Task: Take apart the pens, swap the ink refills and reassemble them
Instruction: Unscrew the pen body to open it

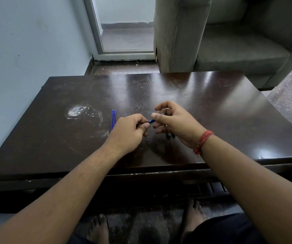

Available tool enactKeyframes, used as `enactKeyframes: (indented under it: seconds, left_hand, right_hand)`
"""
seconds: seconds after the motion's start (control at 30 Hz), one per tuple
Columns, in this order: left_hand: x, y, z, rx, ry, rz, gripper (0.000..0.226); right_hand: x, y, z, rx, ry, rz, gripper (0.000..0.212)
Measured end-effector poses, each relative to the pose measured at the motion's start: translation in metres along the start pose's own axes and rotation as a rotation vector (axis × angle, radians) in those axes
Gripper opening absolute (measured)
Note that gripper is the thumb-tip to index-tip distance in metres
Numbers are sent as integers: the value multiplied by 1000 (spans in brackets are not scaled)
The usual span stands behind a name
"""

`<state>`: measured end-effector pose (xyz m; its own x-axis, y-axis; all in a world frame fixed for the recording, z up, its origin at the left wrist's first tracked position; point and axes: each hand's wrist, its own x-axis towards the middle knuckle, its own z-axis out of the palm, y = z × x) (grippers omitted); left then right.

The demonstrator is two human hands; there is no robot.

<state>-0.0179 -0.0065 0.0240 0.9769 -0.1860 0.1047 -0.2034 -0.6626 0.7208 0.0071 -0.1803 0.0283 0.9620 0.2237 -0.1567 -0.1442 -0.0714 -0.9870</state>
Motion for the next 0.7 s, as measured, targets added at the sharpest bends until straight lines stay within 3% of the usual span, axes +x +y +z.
enactKeyframes:
  seconds: [0.17, 0.33, 0.53, 0.7]
  left_hand:
    - [-1, 1, 1, 7, -2, -3, 17]
    - [0, -1, 0, -7, 17, -17, 17]
    - [2, -4, 1, -41, 19, -26, 15]
    - [-1, -2, 2, -130, 14, 7, 22]
  right_hand:
    - [2, 2, 3, -49, 12, -19, 8]
    - [4, -6, -9, 148, 70, -34, 23]
    - [5, -11, -24, 407, 151, -21, 27]
    - [3, -7, -13, 305, 85, -23, 28]
